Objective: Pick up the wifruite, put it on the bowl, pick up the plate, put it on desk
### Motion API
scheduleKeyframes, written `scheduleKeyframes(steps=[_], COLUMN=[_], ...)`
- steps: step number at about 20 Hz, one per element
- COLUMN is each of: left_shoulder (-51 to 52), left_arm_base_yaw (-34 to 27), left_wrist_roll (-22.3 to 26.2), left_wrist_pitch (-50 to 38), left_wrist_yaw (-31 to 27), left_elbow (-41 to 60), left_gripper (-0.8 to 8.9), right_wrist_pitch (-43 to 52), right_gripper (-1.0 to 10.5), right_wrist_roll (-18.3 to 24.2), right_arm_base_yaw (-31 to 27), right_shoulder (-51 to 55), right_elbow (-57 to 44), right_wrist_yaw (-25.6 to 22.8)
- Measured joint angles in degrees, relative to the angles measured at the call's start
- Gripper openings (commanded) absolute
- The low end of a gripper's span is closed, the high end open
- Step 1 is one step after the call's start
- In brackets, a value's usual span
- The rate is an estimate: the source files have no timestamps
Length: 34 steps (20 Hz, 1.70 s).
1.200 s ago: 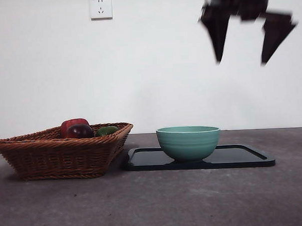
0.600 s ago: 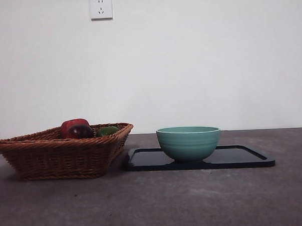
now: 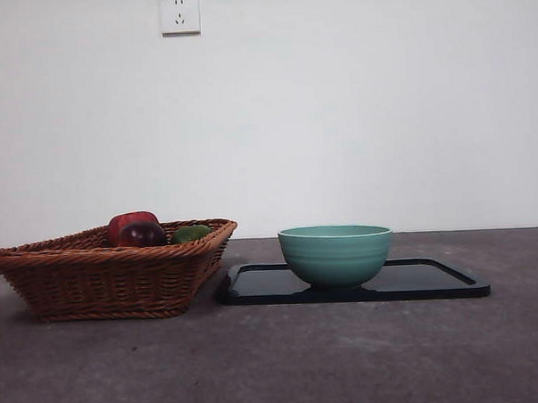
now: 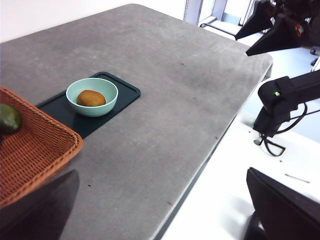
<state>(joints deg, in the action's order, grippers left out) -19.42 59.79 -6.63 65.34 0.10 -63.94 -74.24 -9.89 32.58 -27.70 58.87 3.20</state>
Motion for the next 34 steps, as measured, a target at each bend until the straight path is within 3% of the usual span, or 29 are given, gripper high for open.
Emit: scheduleKeyframes(steps=[10, 15, 23, 29, 34], left_shoulder=[-4.3, -15.3, -37.3, -55.2, -69.2], left_arm_base_yaw=[0.0, 0.0, -2.2, -6.2, -9.5], left_wrist_roll=[-8.1, -10.0, -14.2, -16.4, -15.2], left_wrist_pitch=[-5.4, -15.0, -29.7, -25.7, -18.5], left_wrist_yaw=[-5.0, -8.7, -8.9, -6.9, -4.2], left_elbow=[0.0, 0.0, -0.6, -13.0, -24.9], left_gripper=[5.57, 5.57, 5.57, 5.57, 5.57], right_wrist_pitch=[3.5, 4.6, 4.6, 7.5, 7.9], right_gripper=[5.7, 5.7, 5.7, 5.7, 5.7], right_wrist_roll=[0.0, 0.0, 0.0, 0.0, 0.0], right_arm_base_yaw=[0.0, 0.0, 0.0, 0.0, 0.0], right_shoulder=[0.8, 0.8, 0.8, 0.8, 0.8], right_elbow=[-0.1, -0.1, -0.1, -0.1, -0.1], right_wrist_yaw=[0.0, -0.2, -0.2, -0.2, -0.2])
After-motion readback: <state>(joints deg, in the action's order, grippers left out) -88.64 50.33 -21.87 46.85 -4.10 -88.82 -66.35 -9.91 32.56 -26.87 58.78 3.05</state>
